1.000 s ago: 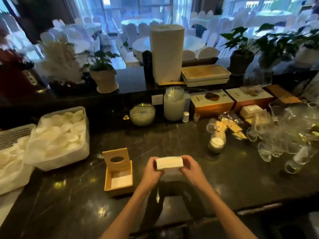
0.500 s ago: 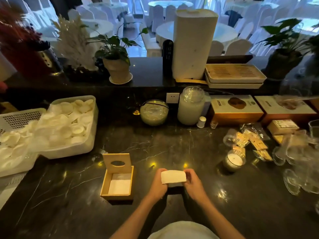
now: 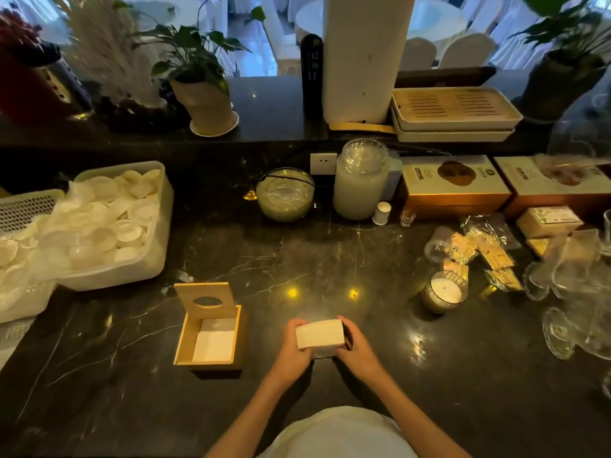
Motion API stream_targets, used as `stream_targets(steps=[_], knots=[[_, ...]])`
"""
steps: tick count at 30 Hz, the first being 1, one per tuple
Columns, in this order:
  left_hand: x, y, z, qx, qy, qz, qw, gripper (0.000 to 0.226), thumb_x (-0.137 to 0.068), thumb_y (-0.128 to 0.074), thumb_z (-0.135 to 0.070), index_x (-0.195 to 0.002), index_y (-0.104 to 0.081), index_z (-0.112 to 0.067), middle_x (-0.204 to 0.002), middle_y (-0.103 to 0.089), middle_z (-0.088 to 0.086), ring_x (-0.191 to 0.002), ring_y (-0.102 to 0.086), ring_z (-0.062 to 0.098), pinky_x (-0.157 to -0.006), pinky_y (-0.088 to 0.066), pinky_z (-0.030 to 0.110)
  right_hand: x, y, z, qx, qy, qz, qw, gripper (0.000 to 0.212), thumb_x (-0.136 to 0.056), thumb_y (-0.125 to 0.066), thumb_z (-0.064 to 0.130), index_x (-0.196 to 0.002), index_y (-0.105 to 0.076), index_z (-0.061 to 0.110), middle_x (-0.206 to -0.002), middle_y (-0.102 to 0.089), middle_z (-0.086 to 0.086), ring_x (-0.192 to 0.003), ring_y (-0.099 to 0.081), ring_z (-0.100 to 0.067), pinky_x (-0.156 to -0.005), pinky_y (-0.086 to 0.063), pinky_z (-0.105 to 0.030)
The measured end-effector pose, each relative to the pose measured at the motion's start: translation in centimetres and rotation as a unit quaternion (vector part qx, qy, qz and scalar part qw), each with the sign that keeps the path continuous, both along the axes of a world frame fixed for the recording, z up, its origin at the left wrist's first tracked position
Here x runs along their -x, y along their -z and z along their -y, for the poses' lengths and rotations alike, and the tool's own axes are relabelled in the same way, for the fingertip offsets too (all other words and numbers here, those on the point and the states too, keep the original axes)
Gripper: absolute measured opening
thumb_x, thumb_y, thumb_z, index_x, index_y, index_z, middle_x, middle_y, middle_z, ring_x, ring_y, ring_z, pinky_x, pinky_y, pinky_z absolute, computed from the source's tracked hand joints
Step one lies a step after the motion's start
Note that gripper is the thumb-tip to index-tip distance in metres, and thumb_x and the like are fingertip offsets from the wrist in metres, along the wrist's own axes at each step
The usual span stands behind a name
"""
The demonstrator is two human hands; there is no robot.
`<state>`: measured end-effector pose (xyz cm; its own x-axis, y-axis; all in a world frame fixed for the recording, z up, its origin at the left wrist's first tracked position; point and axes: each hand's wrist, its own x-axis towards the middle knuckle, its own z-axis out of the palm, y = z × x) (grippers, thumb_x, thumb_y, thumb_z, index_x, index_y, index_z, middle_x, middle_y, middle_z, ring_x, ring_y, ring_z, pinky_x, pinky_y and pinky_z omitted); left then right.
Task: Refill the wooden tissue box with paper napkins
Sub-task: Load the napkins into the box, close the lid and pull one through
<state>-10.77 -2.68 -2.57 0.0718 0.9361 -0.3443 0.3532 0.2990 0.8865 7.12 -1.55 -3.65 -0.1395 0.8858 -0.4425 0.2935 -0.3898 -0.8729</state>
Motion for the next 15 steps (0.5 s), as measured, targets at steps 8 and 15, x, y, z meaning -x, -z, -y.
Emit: stream_targets(steps=[8, 15], knots=[[0.2, 0.9, 1.4, 0.000, -0.012, 0.008, 1.000, 0.052, -0.087, -0.071, -0.011, -0.123, -0.037, -0.023, -0.125, -0.048, 0.000, -0.120, -0.050, 0.010, -0.097, -0.052, 0.028, 0.0, 0.4, 1.2, -0.030, 0.000, 0.009, 1.000, 0.057, -0.087, -0.068, 0.004, -0.133, -0.043, 0.027, -0.133, -0.054, 0.003, -0.128, -0.049, -0.012, -0.095, -0.047, -0.018], [0.2, 1.1, 1.6, -0.005, -0.014, -0.002, 1.000, 0.052, -0.088, -0.066, 0.000, -0.125, -0.038, -0.023, -0.123, -0.048, -0.006, -0.120, -0.049, 0.007, -0.090, -0.049, 0.013, 0.2, 0.3, 1.0, -0.055, -0.001, 0.019, 0.998, 0.051, -0.089, -0.066, 0.002, -0.131, -0.047, 0.025, -0.131, -0.056, 0.004, -0.127, -0.051, -0.011, -0.091, -0.048, -0.013]])
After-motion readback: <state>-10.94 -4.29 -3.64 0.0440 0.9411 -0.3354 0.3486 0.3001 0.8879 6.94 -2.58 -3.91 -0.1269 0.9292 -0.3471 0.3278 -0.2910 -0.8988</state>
